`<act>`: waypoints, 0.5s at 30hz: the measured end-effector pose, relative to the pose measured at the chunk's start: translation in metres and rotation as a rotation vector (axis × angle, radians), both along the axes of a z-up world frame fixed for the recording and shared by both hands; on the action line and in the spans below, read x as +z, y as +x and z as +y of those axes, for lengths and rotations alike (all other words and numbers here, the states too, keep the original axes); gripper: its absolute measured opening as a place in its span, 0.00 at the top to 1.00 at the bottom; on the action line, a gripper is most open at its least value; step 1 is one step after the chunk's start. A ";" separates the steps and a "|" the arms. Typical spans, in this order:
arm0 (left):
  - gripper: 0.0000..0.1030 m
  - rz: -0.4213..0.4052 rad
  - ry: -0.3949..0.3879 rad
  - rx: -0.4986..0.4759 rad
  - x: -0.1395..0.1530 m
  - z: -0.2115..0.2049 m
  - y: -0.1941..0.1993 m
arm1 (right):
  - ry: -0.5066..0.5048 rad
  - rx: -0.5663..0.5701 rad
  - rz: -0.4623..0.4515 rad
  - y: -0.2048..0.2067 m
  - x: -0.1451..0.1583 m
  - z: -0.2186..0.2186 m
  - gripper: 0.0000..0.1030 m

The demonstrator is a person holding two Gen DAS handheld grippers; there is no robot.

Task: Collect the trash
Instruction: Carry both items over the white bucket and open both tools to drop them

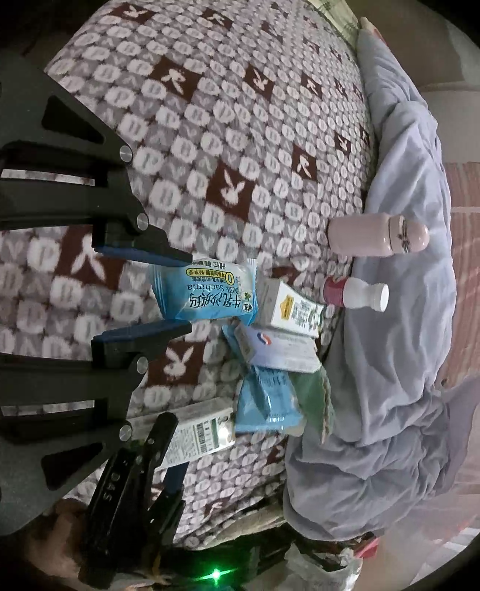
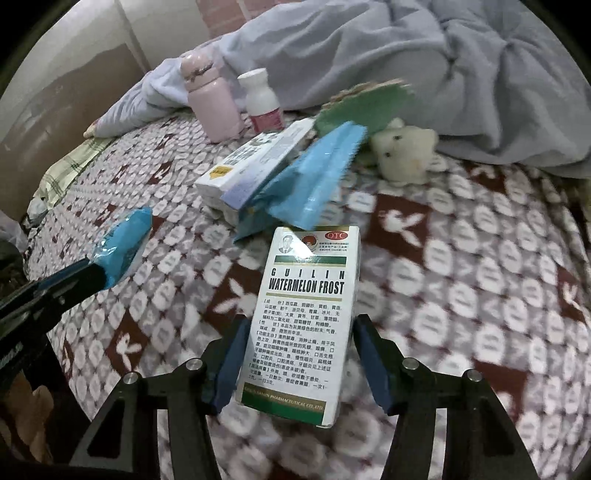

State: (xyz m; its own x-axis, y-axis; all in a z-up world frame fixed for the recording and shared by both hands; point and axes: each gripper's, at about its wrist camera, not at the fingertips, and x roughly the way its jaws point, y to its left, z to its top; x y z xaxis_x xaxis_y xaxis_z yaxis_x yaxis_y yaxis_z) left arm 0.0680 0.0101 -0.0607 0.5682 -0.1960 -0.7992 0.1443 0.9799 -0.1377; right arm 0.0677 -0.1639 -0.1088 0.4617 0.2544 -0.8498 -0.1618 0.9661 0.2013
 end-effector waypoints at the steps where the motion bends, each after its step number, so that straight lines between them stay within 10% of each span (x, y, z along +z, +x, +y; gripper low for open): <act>1: 0.74 0.000 -0.001 -0.006 0.000 -0.005 -0.001 | 0.003 -0.004 0.000 -0.004 0.002 -0.004 0.45; 15: 0.74 -0.024 -0.003 -0.098 0.012 -0.069 -0.022 | 0.005 -0.075 -0.070 -0.053 0.031 -0.066 0.45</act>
State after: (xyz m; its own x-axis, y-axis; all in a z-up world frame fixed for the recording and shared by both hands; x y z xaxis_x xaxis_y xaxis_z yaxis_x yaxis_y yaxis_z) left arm 0.0464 -0.0585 -0.0491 0.5653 -0.2538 -0.7849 0.2424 0.9606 -0.1360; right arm 0.0144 -0.2297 -0.0783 0.5374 0.2210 -0.8139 -0.1031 0.9750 0.1967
